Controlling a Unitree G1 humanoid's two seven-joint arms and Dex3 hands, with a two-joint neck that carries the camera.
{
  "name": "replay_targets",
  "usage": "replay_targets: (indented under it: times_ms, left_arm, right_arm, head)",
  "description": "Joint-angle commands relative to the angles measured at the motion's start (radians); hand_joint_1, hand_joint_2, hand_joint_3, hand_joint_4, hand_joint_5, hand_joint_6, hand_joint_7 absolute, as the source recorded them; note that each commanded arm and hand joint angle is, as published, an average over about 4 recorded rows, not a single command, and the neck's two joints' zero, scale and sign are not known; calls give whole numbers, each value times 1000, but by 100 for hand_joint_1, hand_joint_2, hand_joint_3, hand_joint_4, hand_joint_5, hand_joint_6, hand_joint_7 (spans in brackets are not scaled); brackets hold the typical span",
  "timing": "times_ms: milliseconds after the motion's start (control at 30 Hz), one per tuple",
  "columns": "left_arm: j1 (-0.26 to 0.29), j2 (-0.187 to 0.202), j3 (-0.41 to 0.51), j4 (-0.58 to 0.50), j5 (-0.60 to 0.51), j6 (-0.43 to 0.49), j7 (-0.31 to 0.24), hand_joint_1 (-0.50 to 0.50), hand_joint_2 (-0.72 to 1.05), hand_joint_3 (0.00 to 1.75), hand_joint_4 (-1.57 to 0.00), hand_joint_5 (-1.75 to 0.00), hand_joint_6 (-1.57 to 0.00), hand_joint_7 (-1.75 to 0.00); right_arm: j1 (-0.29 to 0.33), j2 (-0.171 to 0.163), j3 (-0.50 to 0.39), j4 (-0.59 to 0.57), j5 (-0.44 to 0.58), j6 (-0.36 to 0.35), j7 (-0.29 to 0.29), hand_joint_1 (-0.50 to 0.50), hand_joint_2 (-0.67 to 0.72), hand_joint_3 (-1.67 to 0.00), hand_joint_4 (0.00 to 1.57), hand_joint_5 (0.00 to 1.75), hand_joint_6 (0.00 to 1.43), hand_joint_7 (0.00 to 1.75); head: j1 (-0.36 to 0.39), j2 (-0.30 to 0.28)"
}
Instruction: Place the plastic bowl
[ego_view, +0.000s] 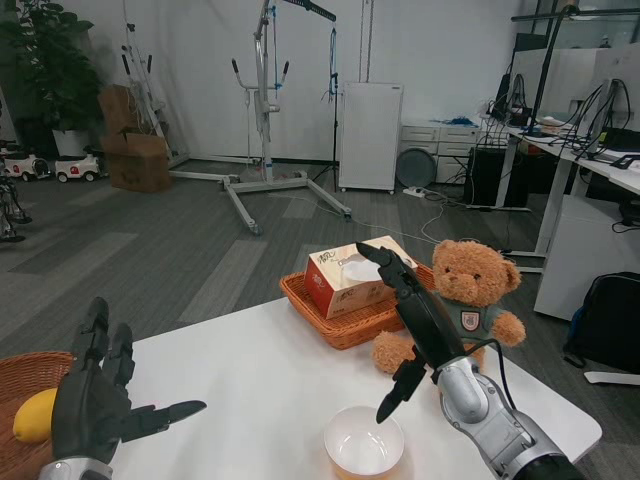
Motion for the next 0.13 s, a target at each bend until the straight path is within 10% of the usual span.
replay_targets:
  times_ms: [33, 133]
  left_arm:
    - [-11, 7, 9, -6, 5, -2, -7, -50, 7, 0, 0, 0, 0, 0]
    - [-9, 7, 9, -7, 5, -2, -7, -50, 7, 0, 0, 0, 0, 0]
  right_arm:
    - [10, 2, 3, -14, 21, -13, -9, -29, 41, -8, 3, 0, 131, 45]
    - [11, 5, 4, -17, 31, -17, -9, -29, 41, -8, 3, 0, 131, 47]
  head:
    - [2, 12]
    - [7, 32]
